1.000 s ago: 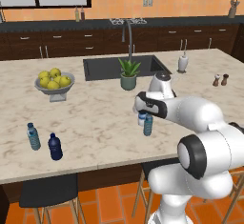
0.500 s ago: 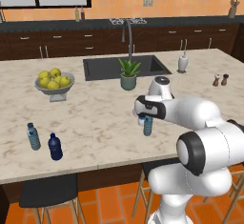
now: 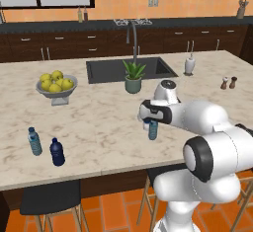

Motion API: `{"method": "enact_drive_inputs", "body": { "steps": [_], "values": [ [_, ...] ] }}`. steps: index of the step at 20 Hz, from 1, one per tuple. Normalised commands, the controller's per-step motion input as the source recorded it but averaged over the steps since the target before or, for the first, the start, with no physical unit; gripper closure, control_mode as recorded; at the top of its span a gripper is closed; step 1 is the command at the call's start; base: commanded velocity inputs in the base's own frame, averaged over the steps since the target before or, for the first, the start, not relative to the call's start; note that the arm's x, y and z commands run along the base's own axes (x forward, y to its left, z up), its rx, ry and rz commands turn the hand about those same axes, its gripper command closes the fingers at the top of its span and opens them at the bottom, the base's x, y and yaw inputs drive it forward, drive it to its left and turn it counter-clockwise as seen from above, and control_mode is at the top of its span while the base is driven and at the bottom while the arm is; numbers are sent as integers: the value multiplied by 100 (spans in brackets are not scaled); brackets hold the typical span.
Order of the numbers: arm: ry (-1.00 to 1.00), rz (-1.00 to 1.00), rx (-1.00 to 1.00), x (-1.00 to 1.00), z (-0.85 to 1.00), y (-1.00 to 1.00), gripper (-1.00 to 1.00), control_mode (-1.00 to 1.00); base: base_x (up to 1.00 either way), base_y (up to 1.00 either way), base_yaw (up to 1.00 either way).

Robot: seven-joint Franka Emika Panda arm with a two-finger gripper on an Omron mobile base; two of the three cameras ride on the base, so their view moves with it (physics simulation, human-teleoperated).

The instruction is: Move the plastic bottles in the middle to the plastics group, and the glass bottles in the middle to the glass group.

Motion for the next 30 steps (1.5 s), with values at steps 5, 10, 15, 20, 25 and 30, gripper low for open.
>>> {"method": "enact_drive_inputs", "body": {
  "steps": [5, 10, 15, 20, 25, 30],
  "values": [
    [-3, 15, 1, -18, 39, 12, 100, -100, 0, 0, 0],
    [0, 25, 0, -17, 42, 93, 100, -100, 0, 0, 0],
    [3, 32, 0, -16, 22, 100, 100, -100, 0, 0, 0],
    [2, 32, 0, -46, 2, 100, 100, -100, 0, 0, 0],
    [0, 29, 0, -44, -2, 100, 100, -100, 0, 0, 0],
    [0, 22, 0, -20, 0, 95, 100, -100, 0, 0, 0]
  ]
}}
